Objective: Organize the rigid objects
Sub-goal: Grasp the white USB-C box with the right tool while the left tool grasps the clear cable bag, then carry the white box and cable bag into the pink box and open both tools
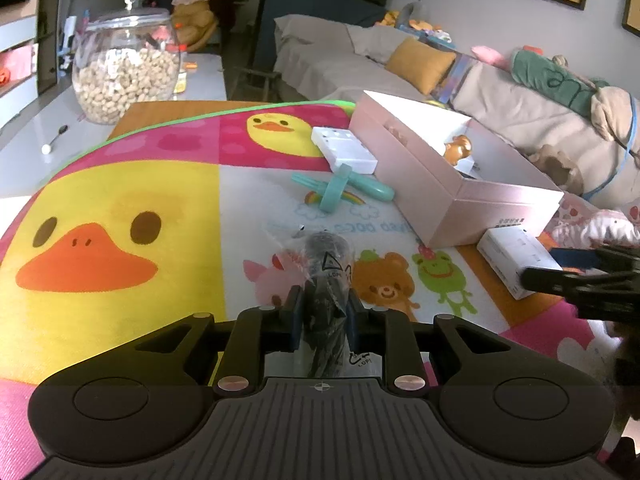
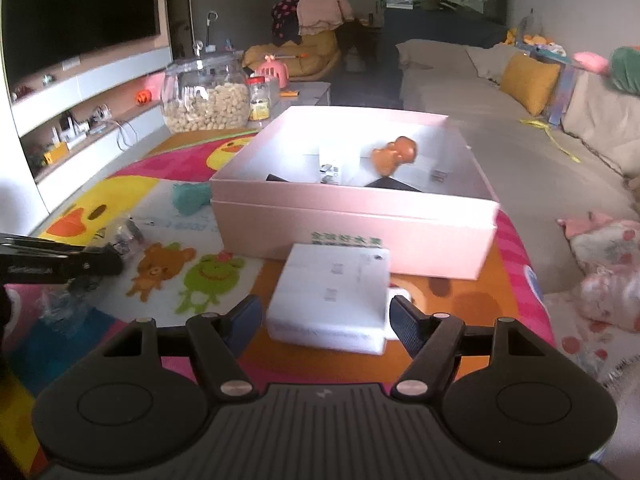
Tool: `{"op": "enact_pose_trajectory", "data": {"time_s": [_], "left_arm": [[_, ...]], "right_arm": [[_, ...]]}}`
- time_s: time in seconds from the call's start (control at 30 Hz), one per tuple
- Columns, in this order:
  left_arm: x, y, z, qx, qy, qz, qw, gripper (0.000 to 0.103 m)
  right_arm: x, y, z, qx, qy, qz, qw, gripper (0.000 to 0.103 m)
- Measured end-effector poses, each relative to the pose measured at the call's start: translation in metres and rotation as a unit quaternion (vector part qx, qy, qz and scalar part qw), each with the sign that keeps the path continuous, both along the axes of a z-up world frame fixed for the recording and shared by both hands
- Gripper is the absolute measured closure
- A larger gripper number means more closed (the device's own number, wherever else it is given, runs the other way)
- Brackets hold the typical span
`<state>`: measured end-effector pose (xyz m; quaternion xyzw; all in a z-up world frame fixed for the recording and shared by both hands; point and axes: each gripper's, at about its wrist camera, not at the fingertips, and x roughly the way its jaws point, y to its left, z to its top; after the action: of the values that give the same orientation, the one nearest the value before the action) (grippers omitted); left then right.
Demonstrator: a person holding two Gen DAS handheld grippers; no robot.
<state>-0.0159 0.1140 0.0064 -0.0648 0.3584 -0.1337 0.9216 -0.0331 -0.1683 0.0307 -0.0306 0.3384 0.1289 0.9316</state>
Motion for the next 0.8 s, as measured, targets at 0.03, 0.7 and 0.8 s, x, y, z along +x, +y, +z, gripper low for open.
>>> {"op": "enact_pose_trajectory", "data": {"time_s": [0.03, 0.7, 0.8], "left_arm": [[0.000, 0.000, 0.000, 0.000, 0.000, 0.000, 1.0000, 0.079], [-0.024, -0.026, 0.003, 0.025, -0.006, -0.053, 0.9983, 0.080], [-0.033, -0.038, 0.008, 0.010, 0.006, -0.095, 0.9954, 0.080]], "right_arm": [[0.005, 0.007, -0.002, -0.011, 0.003, -0.007, 1.000, 0.031], [-0.025, -0.017, 0.019, 0.010, -0.024, -0.001, 1.000, 0.034], [-0.037, -0.031, 0.032, 0.021, -0.049, -0.018, 0.998, 0.034]]}}
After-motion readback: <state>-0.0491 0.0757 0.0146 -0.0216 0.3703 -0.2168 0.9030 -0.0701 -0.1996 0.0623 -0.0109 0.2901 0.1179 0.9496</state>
